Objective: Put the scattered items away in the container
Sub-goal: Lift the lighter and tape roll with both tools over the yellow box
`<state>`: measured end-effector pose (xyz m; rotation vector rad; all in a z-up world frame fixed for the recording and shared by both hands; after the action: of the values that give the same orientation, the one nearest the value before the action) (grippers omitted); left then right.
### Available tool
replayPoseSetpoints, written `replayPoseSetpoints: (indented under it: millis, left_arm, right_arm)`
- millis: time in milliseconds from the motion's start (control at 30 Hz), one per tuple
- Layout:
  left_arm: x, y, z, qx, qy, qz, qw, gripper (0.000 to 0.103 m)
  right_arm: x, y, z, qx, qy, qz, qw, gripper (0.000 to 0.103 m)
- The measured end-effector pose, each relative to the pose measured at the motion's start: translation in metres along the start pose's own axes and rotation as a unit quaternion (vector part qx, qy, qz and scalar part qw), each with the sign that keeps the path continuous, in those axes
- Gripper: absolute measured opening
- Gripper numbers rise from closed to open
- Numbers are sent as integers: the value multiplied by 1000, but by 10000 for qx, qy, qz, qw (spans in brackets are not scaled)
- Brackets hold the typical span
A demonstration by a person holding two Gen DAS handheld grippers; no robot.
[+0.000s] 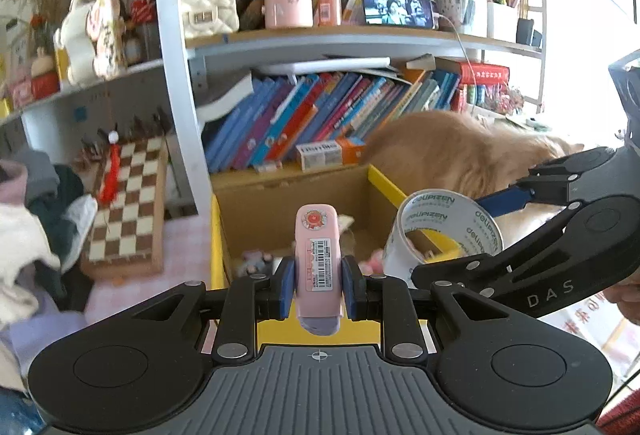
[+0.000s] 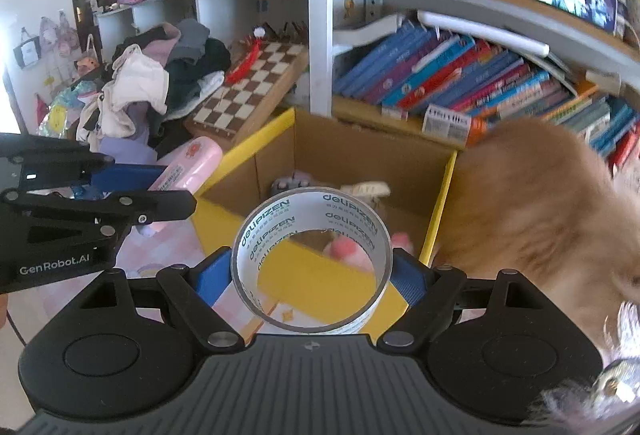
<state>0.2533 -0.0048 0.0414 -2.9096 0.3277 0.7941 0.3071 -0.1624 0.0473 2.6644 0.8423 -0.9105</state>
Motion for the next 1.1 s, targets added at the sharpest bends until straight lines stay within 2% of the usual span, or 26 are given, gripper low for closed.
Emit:
replayPoseSetpoints:
  millis: [233, 433, 600, 1100]
  left_arm:
    - [17, -7, -18, 143, 41, -115, 9998, 23]
    - [51, -21, -29, -5, -147, -163, 9998, 23]
    - [86, -36, -34, -209, -387, -249, 9987, 23]
    - [180, -64, -44, -333, -1299, -307, 9905, 23]
  right_arm:
    - [14, 12, -28, -212, 174, 59, 9996, 82]
    - [45, 27, -54, -399, 180, 168, 9989, 82]
    - [83, 41, -67, -530, -31, 263, 9982, 82]
    - [177, 69, -73, -409, -915, 32, 9950, 82]
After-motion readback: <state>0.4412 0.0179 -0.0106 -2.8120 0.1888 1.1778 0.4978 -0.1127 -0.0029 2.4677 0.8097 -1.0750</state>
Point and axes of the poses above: each gripper's, at about its wrist camera, not at the fingertips, and x roughly the way its jaws point, y to its right, z to its underside, the point moved 3 cm from there along x, roughly the way its jaws point, and after that the axes turned 2 degrees about z, right-handed, at the moved point
